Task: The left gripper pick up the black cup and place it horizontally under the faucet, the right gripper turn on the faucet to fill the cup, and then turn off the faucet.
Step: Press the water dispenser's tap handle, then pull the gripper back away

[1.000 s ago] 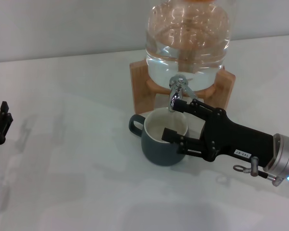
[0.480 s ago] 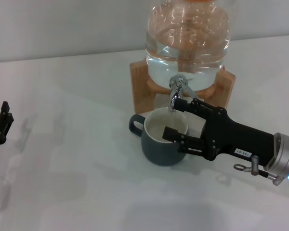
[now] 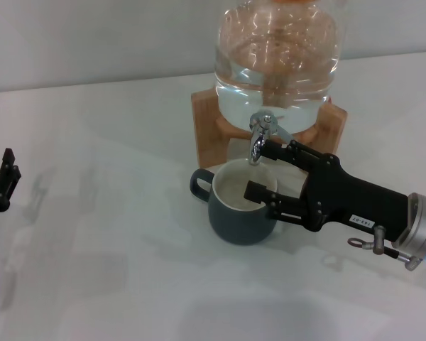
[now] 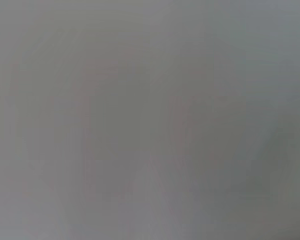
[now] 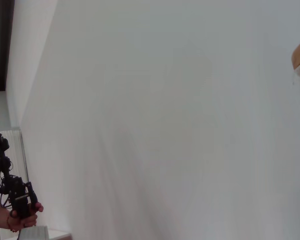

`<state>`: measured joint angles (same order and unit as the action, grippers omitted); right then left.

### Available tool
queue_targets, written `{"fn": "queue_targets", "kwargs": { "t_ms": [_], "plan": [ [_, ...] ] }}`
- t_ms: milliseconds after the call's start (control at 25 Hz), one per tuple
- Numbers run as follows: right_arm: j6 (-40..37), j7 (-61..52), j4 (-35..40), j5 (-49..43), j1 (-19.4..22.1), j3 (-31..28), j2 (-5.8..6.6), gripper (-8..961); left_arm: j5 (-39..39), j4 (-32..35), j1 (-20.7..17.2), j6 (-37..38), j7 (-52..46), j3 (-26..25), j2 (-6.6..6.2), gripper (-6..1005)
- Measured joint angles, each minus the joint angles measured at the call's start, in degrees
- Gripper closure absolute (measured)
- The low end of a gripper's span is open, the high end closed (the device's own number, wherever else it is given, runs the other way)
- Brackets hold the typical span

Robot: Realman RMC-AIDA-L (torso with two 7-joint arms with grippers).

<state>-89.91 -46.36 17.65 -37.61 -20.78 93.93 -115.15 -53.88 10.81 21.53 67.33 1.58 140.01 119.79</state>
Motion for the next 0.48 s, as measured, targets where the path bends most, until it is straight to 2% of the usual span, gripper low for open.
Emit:
{"fn": "queue_targets", "kwargs": {
  "t_ms": [480],
  "plan": [
    [0.14,0.05,0.15,0.0,-0.61,-0.64,0.15,96,0.0,0.0,0.08,-0.01,0.0,0.0,0.0,226]
  ]
}}
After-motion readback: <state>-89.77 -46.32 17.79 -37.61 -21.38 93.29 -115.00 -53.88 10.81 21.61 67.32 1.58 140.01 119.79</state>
